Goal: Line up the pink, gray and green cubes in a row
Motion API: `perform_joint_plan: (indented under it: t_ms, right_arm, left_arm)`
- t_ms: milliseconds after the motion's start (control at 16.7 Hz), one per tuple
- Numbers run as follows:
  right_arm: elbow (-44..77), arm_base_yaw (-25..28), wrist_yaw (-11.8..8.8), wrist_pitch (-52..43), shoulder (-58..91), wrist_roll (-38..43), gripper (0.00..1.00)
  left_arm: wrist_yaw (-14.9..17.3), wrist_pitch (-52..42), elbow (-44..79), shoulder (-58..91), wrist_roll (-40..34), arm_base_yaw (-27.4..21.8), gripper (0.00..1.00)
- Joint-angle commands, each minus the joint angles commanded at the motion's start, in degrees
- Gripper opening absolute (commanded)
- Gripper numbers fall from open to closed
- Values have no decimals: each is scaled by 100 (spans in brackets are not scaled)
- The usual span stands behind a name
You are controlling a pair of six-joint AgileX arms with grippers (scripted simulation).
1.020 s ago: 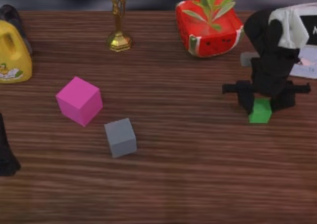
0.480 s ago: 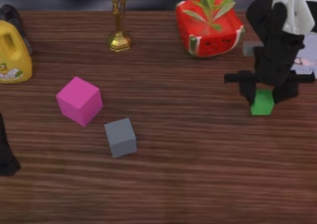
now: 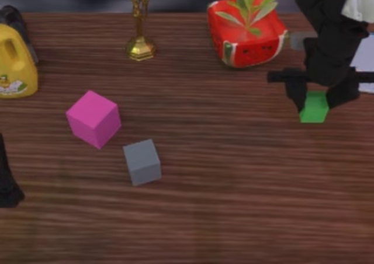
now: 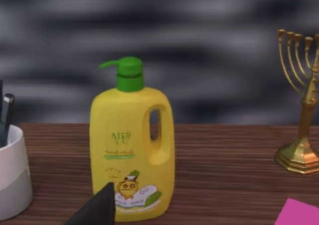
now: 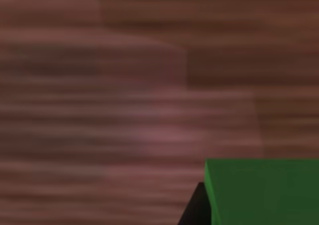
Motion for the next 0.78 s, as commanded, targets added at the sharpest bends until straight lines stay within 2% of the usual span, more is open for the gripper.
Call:
perform_joint_plan:
  t_ms: [180,600,780]
  right_arm:
    - [-225,226,5,41,-191,206,0]
    - [-1866,1833,31,306,-1503,1678,0]
    - [-2180,2149,39,374,-1803,1989,0]
  left_arm:
    - [0,0,0,0,0,0,100]
    - [0,0,0,0,0,0,100]
    - [0,0,0,0,0,0,100]
